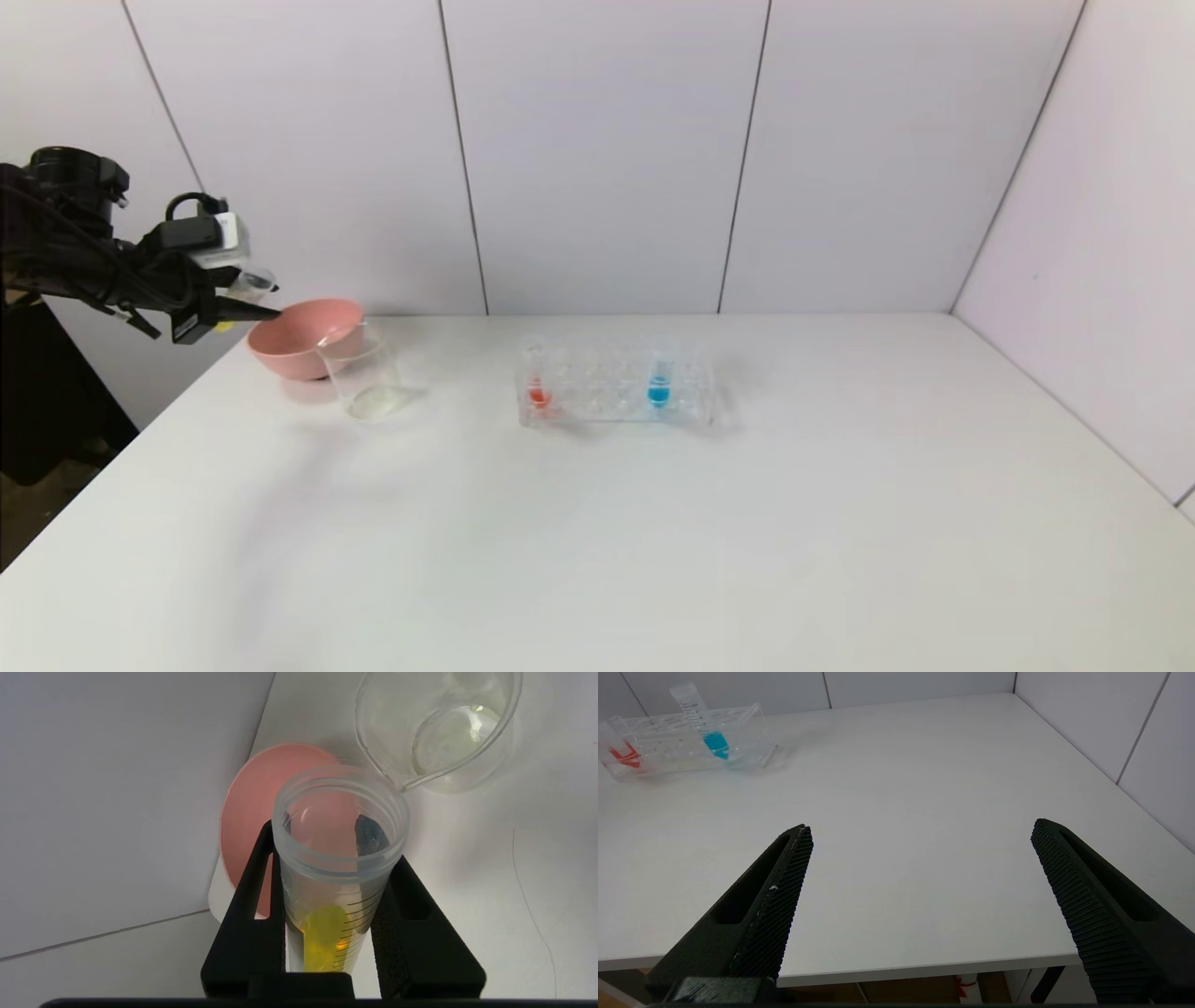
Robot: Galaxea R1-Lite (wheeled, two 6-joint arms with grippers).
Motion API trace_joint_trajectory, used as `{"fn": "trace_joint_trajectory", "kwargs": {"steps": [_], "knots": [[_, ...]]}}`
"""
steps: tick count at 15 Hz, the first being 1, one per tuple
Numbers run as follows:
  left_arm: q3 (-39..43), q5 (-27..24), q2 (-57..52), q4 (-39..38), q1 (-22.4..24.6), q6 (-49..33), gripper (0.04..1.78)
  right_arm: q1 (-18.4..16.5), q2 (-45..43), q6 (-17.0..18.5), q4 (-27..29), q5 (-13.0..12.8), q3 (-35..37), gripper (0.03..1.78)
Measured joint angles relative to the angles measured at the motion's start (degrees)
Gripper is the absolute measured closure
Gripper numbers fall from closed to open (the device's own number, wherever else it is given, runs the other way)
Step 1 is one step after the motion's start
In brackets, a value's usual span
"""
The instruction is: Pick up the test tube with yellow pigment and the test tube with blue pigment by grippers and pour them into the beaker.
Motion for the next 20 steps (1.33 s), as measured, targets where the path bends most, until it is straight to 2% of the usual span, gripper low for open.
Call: {"fn": "trace_joint_trajectory", "kwargs": {"steps": [15, 20], "knots": [[-0.62, 12.11, 0.66, -1.24, -4.85, 5.16, 1.30, 0.02, 0.00, 0.00, 0.00, 0.00, 0.00, 0.10], [-0.94, 15.17, 0.68, -1.30, -6.47, 11.58, 1.30, 0.00, 0.00, 0.00, 0.00, 0.00, 0.00, 0.10]]}}
